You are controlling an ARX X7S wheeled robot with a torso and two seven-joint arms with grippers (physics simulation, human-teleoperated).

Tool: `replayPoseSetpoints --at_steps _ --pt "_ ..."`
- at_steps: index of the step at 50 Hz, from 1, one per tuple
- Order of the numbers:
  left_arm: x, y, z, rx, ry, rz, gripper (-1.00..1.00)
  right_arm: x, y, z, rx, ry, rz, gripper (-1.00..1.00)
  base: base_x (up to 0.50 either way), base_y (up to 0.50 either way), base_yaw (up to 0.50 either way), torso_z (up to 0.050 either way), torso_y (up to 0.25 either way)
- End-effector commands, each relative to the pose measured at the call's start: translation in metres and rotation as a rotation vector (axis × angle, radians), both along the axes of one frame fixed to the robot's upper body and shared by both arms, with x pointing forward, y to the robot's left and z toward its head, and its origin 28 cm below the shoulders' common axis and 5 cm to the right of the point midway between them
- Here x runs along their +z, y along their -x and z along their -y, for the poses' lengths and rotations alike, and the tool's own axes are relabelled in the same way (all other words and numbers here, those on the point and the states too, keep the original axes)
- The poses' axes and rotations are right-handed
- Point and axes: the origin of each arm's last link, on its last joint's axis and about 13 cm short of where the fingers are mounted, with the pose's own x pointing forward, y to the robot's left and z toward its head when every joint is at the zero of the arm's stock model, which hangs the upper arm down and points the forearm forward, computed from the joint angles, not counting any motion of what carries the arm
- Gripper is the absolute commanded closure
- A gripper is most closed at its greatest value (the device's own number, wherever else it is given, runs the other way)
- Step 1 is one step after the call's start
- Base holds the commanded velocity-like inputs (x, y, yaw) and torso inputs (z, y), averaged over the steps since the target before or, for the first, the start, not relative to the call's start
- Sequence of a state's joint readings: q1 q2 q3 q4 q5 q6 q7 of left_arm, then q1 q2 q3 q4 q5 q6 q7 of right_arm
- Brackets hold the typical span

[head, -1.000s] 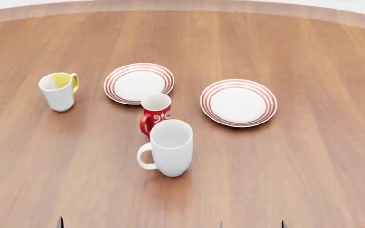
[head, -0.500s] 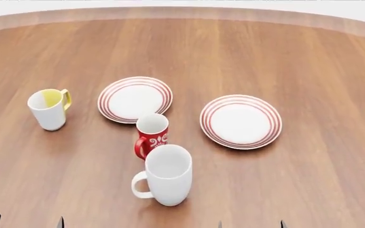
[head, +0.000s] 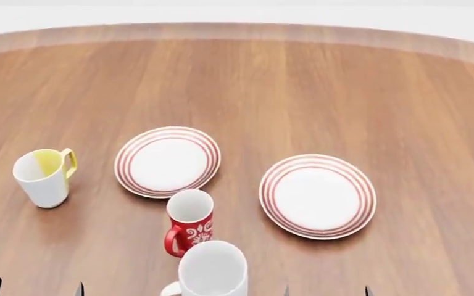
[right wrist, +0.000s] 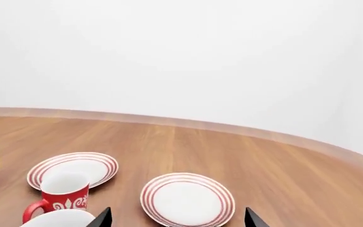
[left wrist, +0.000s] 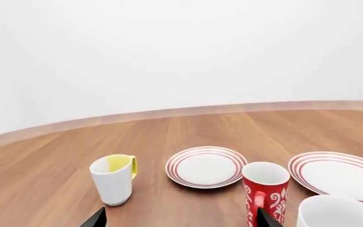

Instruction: Put the white mug on the left plate.

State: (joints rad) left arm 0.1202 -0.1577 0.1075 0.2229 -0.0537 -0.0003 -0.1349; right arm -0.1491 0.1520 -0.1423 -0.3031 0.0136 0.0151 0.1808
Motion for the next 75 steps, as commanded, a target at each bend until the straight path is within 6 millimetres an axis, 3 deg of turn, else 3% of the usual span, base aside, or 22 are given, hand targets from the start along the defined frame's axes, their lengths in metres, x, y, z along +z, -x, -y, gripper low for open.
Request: replayPoseSetpoints --at_steps 1,49,52,53,54,55,75 --pt "0.001 0.0 0.0 -0.001 -0.003 0.001 -1.0 -0.001 0.0 0.0 0.003 -0.001 -0.001 -1.0 0.36 0.0 0.0 0.0 0.0" --pt "-0.001 0.001 0.001 -0.003 -0.009 0.003 -1.0 -0.002 0.0 -0.001 0.004 0.014 -0.008 -1.0 0.37 0.0 0.0 0.0 0.0" --pt "-0.002 0.002 0.003 -0.091 -0.017 0.008 -1.0 -0.002 -0.002 -0.002 0.002 0.023 0.002 -1.0 0.0 0.0 0.0 0.0 0.0" --pt "0.019 0.032 -0.024 -0.285 0.011 0.117 -1.0 -0.001 0.0 -0.002 0.008 0.012 0.005 -1.0 0.0 0.0 0.0 0.0 0.0" --pt "0.014 0.064 -0.04 -0.443 -0.016 0.092 -1.0 -0.001 0.0 -0.002 0.007 0.012 0.005 -1.0 0.0 0.0 0.0 0.0 0.0" --pt "0.005 0.083 -0.041 -0.446 -0.002 0.014 -1.0 -0.001 0.0 -0.002 0.006 0.012 0.003 -1.0 0.0 0.0 0.0 0.0 0.0" --pt "0.002 0.107 -0.055 -0.513 -0.064 0.023 -1.0 -0.002 -0.001 -0.002 0.006 0.014 0.0 -1.0 0.0 0.0 0.0 0.0 0.0"
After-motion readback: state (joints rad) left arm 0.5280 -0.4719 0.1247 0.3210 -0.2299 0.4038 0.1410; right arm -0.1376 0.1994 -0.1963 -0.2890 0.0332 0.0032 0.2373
